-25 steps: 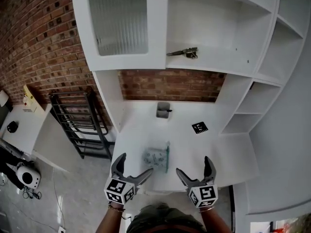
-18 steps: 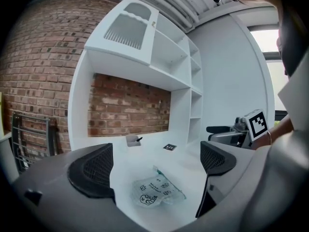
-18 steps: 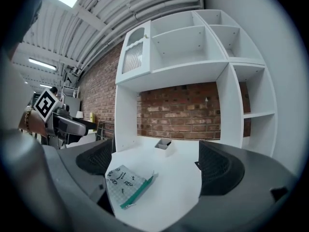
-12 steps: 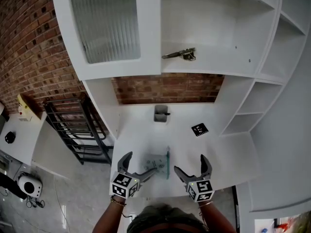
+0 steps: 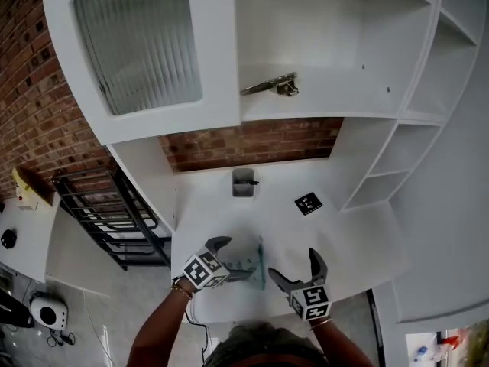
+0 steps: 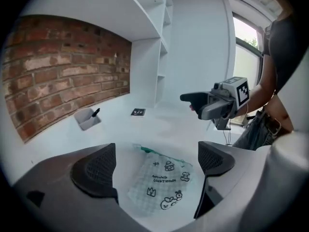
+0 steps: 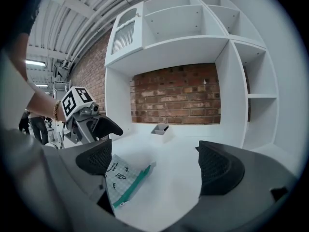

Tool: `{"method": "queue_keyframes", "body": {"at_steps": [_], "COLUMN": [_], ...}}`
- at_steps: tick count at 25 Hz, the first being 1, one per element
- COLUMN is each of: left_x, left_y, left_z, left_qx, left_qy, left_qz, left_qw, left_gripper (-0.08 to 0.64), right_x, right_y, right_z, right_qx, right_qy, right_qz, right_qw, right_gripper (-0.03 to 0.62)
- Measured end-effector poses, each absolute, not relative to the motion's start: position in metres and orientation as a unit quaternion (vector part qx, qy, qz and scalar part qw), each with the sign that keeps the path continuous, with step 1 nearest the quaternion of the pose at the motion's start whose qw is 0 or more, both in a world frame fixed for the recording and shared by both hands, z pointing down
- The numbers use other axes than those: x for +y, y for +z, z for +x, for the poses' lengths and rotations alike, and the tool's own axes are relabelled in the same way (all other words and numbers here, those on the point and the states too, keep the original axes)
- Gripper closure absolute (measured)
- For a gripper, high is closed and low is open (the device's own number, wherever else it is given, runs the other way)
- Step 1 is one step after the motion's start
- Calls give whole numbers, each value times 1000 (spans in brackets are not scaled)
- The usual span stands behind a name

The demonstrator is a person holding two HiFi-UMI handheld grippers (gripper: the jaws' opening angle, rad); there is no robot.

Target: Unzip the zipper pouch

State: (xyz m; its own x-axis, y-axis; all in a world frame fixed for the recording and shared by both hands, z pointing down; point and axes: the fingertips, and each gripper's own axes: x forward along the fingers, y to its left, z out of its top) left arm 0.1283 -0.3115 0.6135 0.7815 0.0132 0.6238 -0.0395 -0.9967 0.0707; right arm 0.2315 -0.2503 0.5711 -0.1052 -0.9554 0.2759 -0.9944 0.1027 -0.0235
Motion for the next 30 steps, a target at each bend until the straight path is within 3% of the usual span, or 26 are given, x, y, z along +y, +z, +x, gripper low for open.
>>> {"method": "queue_keyframes", "body": {"at_steps": [4, 19, 22, 27, 30], "left_x": [-321, -312, -322, -322, -312], "left_y": [640, 727, 731, 734, 736], "left_z": [136, 154, 155, 155, 155], "left_qx": [36, 183, 175, 171, 184], "left_qy": [375, 541, 560, 582, 588], "left_qz": [924, 807, 796, 785, 778], "left_qw": [69, 151, 149, 128, 127], "left_gripper": [81, 132, 235, 298, 390], "right_x": [-253, -240, -237, -239, -237], "right_y": [575, 584, 588, 583, 588], "right_z": [228, 238, 241, 240, 241], "right_qx": [-736, -713, -709, -712, -712], "right_qy": [100, 130, 133, 121, 126], "right_qz": [664, 681, 684, 684, 681], "right_qw": [87, 107, 112, 105, 119], "right_gripper": [32, 32, 32, 32, 32]}}
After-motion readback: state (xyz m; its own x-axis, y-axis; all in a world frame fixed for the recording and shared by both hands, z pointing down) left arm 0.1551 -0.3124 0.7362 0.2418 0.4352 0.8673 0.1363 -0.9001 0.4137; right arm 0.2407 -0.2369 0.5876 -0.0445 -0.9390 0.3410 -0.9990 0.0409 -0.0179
